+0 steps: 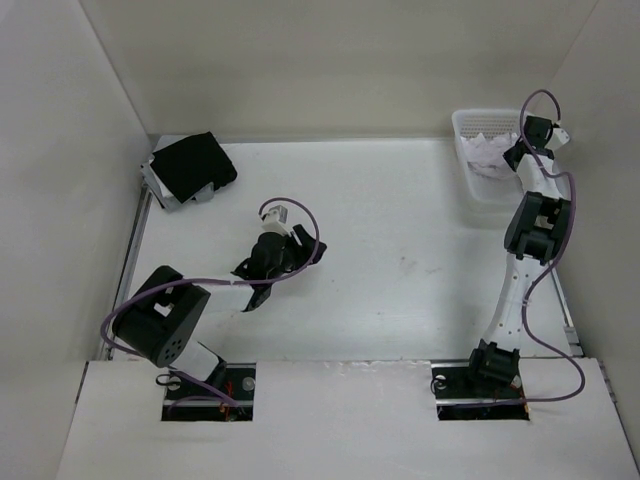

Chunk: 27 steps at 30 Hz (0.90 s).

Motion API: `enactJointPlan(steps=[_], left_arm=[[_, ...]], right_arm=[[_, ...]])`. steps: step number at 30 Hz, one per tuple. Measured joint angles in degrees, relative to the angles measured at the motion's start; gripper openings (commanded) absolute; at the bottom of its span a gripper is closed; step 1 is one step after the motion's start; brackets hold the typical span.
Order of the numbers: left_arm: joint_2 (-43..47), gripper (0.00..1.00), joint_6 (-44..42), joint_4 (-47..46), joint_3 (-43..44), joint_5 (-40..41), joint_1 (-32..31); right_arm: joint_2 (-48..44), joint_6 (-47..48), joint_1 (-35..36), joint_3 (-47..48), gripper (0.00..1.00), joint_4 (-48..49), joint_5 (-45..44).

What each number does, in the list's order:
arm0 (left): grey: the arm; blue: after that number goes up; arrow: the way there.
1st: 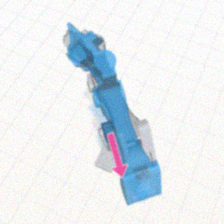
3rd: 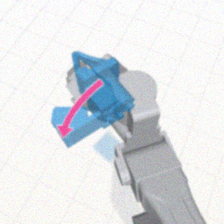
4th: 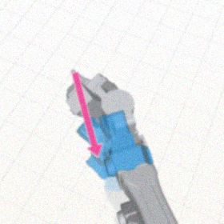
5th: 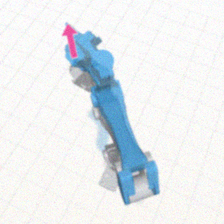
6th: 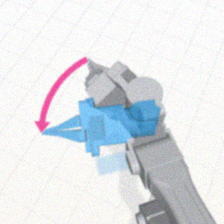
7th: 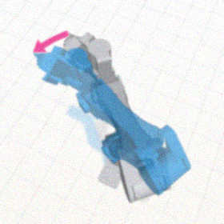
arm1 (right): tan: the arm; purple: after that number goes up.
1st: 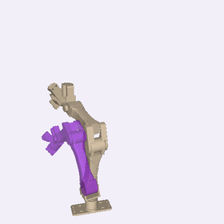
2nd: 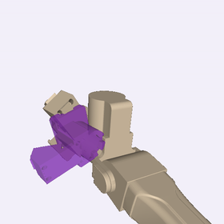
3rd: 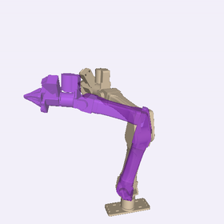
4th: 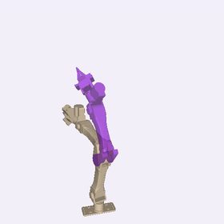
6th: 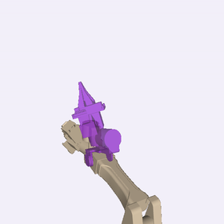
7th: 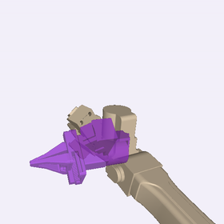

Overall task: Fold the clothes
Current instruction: Grab the tank top from the pile, then move the tank top to the center of the board

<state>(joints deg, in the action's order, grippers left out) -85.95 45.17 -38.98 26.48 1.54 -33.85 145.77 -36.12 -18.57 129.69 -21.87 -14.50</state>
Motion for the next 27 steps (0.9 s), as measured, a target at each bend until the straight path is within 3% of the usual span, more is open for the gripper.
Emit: enactJointPlan(steps=[3, 7, 9, 14, 19, 22, 27], left_arm=[[-0.11, 0.52, 0.39, -0.44, -0.15, -0.55, 0.07], [-0.94, 0.51, 0.72, -1.49, -0.15, -1.03, 0.07], [-1.07, 0.5, 0.83, -1.49, -0.15, -1.25, 0.07], [-0.55, 0.5, 0.85, -1.29, -0.24, -1.55, 0.07], [7.21, 0.5, 0.83, 0.28, -1.46, -0.98, 0.57], [16.83, 0.5, 0.83, 3.5, -2.4, 0.13, 2.78], [28.26, 0.5, 0.87, 7.91, -3.69, 1.27, 7.56]], right_arm=[[-1.29, -0.98, 0.0, -3.28, 0.0, 2.01, 0.87], [-12.76, -2.54, 0.24, -21.94, 0.0, 10.69, 2.75], [-22.69, -2.71, 1.18, -31.01, 0.0, 14.01, 3.17], [-49.75, -0.94, 8.61, -43.6, 0.01, 23.39, 3.23], [-78.93, 2.25, 24.87, -52.59, 0.02, 29.88, 3.78], [-92.39, 3.96, 39.54, -56.11, 0.03, 29.49, 2.14], [-99.45, 5.27, 59.95, -57.77, 0.04, 27.61, -4.85]])
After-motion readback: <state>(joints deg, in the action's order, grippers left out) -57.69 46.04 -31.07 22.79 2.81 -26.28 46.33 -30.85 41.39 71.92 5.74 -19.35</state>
